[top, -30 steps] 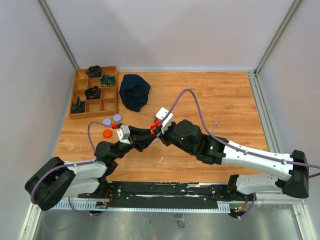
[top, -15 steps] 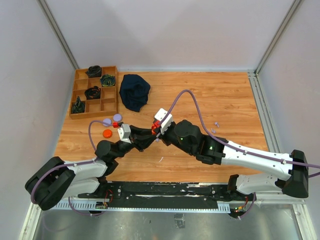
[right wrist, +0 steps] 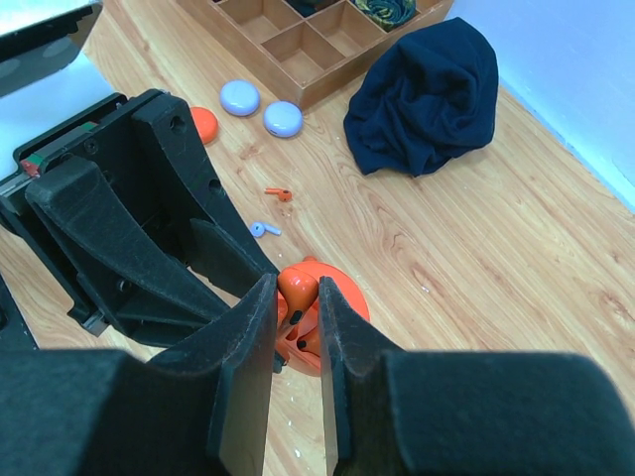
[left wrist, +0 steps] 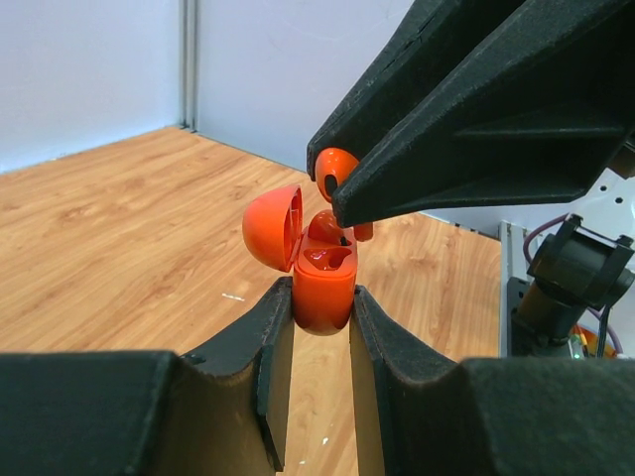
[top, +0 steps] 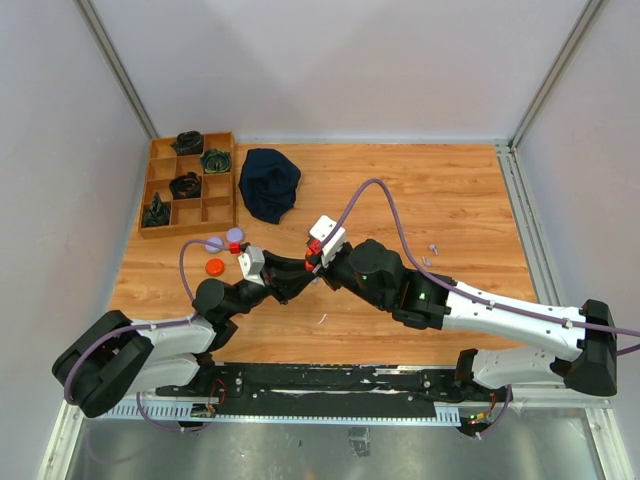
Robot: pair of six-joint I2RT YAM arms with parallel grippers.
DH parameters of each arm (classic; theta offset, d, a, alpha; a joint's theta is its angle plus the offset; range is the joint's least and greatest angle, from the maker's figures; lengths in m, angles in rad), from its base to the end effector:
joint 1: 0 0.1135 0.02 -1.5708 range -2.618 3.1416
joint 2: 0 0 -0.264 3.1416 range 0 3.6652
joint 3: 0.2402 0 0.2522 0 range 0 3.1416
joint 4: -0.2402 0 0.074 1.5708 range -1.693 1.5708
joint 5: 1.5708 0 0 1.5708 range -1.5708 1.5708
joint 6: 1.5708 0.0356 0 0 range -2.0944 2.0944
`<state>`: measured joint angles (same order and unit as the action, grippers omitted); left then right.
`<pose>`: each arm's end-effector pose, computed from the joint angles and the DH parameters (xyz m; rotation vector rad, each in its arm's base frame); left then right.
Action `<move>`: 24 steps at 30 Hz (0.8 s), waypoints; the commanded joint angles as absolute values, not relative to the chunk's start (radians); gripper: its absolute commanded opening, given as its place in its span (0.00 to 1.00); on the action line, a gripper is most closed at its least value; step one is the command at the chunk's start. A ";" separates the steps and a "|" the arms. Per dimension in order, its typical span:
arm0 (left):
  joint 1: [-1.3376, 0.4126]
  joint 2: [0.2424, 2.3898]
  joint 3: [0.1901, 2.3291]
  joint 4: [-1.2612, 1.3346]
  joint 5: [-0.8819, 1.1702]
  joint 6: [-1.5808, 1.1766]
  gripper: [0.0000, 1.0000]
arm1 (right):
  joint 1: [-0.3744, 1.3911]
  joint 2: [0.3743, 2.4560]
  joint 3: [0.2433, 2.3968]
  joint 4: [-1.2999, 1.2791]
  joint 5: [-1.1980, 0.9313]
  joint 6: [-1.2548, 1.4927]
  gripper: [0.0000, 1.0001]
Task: Insert the wireless bluetooth earbuds into the charging case
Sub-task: Place the earbud in the charging case.
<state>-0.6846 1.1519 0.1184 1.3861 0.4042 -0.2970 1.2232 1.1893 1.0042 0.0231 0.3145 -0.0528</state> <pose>0.1381 -0.1308 0.2118 0.6111 1.1753 -1.0885 0.1057 0.2595 0.3550 -0.8506 1.5421 0.5886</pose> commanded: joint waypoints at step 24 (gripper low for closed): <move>-0.690 1.129 0.164 1.391 0.376 -0.420 0.00 | 1.236 1.152 0.954 0.029 0.342 -0.067 0.21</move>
